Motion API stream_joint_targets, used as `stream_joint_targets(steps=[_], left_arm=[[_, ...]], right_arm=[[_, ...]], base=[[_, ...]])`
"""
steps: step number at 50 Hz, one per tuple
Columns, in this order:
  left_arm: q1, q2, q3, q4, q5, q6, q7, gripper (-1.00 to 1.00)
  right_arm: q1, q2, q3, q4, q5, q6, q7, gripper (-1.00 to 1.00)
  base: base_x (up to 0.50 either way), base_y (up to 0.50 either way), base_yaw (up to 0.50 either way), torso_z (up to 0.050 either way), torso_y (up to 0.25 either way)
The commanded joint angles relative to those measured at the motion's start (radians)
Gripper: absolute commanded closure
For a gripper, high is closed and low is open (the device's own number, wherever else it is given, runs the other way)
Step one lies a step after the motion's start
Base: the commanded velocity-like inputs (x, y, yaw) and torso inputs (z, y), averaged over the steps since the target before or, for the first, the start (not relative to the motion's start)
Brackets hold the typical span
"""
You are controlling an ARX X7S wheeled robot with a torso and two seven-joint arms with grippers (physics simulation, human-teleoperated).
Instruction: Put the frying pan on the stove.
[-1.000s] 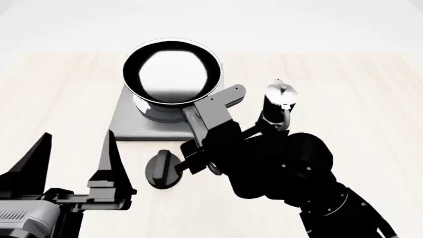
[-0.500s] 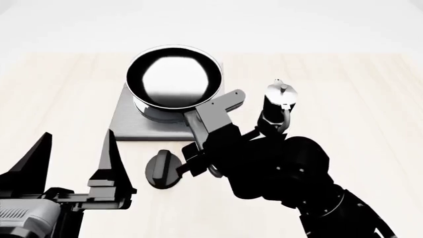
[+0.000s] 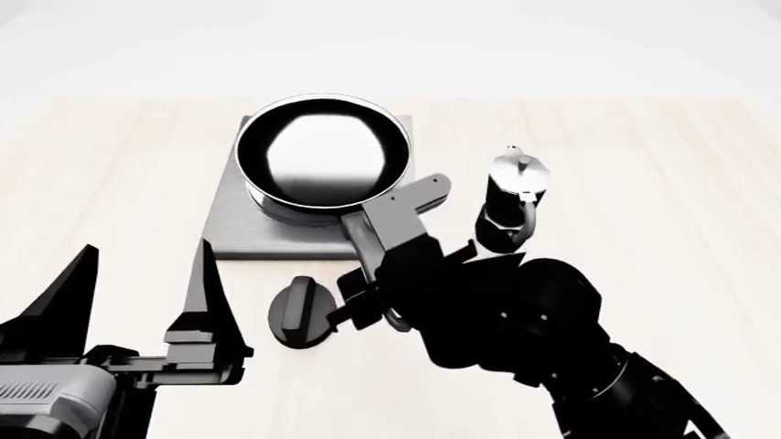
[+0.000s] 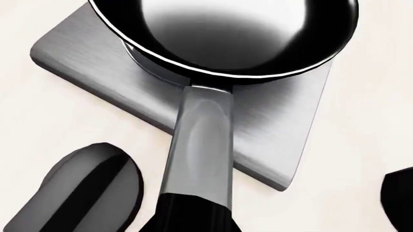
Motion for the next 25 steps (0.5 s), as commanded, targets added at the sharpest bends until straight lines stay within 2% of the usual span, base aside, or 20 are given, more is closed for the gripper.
stream_joint_targets(steps=[1,25], left_arm=[[0.003,-0.003,-0.001,-0.001,-0.001,0.005,-0.001,-1.0],[-0.001,-0.007,0.004,0.001,-0.003,0.005,-0.009,-1.0]], right_arm=[[0.017,-0.006,0.006,-0.001,-0.054,-0.025,0.006,1.0],[0.011,0.001,-0.025,0.024,-0.061,-0.06,-0.01,1.0]], base=[[0.0,0.0,0.0,0.0,0.0],[0.0,0.0,0.0,0.0,0.002]])
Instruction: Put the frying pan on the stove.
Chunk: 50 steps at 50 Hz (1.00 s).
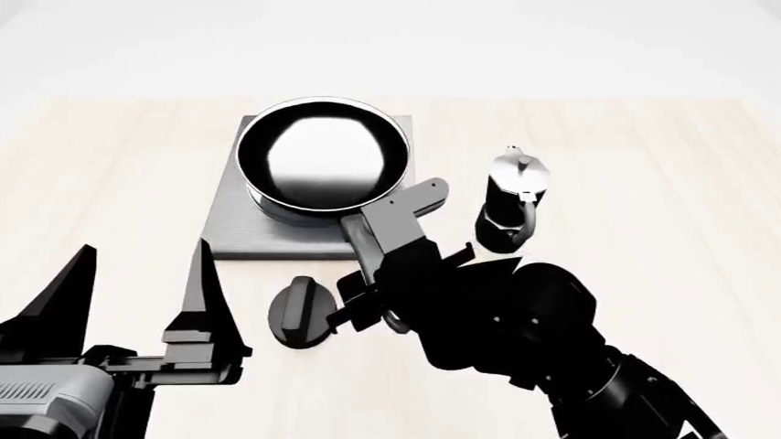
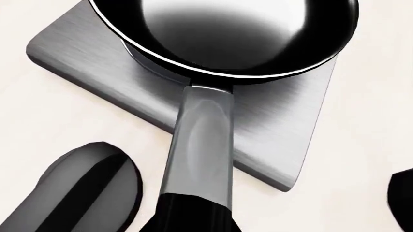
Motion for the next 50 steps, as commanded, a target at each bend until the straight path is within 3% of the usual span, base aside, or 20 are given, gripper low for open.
stream_joint_targets(steps=[1,18,19,50], left_arm=[[-0.001,-0.002,0.003,0.001,0.0,0.0,-0.003,-1.0],[-0.001,-0.008,0.001,0.002,-0.005,0.004,-0.007,-1.0],[0.0,-0.008,0.0,0.002,-0.006,0.005,-0.007,-1.0],[0.0,-0.016,0.005,0.01,-0.008,0.007,-0.016,-1.0]], right_arm=[[0.014,-0.001,0.005,0.002,-0.045,-0.018,0.011,1.0],[0.013,-0.001,0.016,0.015,-0.03,-0.035,0.025,1.0],[0.014,0.0,0.012,0.016,-0.034,-0.036,0.024,-1.0],[0.016,0.012,0.016,-0.01,0.008,-0.034,0.053,-1.0]], base=[[0.0,0.0,0.0,0.0,0.0],[0.0,0.0,0.0,0.0,0.001],[0.0,0.0,0.0,0.0,0.0],[0.0,0.0,0.0,0.0,0.0]])
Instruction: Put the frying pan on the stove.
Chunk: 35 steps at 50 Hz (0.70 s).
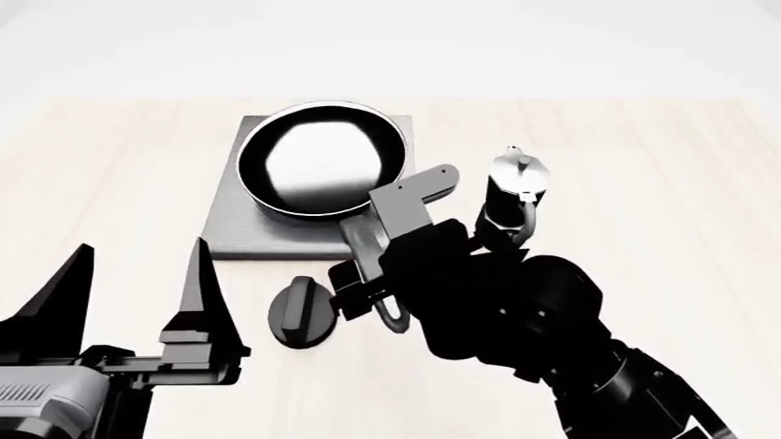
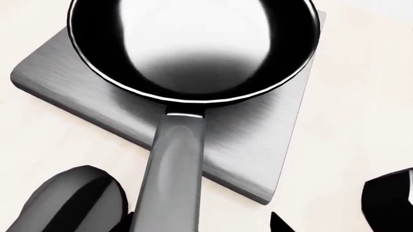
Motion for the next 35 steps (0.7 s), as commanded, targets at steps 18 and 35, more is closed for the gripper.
stream_joint_targets(steps=[18,35], left_arm=[[0.001,-0.005,0.006,0.0,0.002,0.006,-0.004,-1.0],[-0.005,-0.005,0.016,-0.005,0.007,0.007,-0.005,-1.0]], right_arm=[[-0.011,0.022,0.029,-0.083,0.058,-0.005,0.029,-1.0],[-0.034,0.044,0.061,-0.154,0.124,-0.004,0.071,-1.0]], base=[[0.0,0.0,0.0,0.0,0.0],[0.0,0.0,0.0,0.0,0.0]])
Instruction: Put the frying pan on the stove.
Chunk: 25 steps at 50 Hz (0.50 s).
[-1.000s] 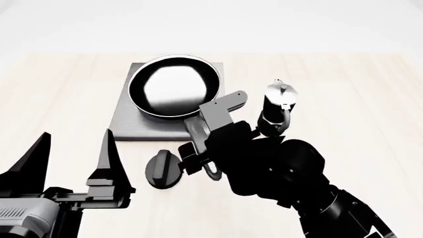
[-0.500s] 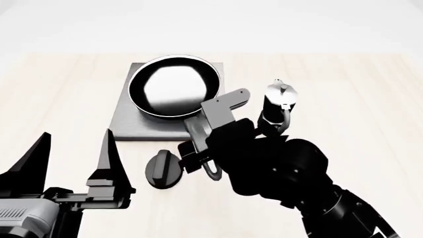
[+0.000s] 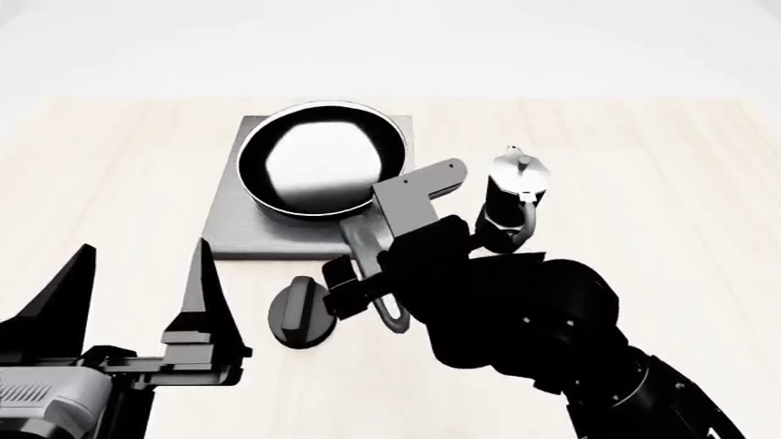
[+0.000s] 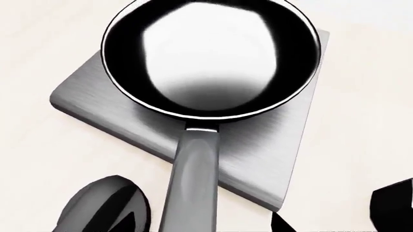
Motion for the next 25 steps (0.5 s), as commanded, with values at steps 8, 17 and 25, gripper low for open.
stream_joint_targets(steps=[8,17,25], left_arm=[[-0.002,-0.003,0.004,-0.001,-0.001,0.001,-0.003,-1.0],[-0.005,-0.004,0.01,-0.002,0.002,0.0,-0.005,-1.0],[-0.006,-0.006,0.014,0.002,0.004,-0.003,-0.008,-1.0]], right_arm=[[-0.029,0.039,0.065,-0.13,0.105,0.006,0.071,-1.0],[-0.034,0.063,0.114,-0.224,0.186,0.014,0.138,-1.0],[-0.023,0.101,0.167,-0.369,0.208,-0.007,0.226,-1.0]], base=[[0.0,0.0,0.0,0.0,0.0],[0.0,0.0,0.0,0.0,0.0],[0.0,0.0,0.0,0.0,0.0]])
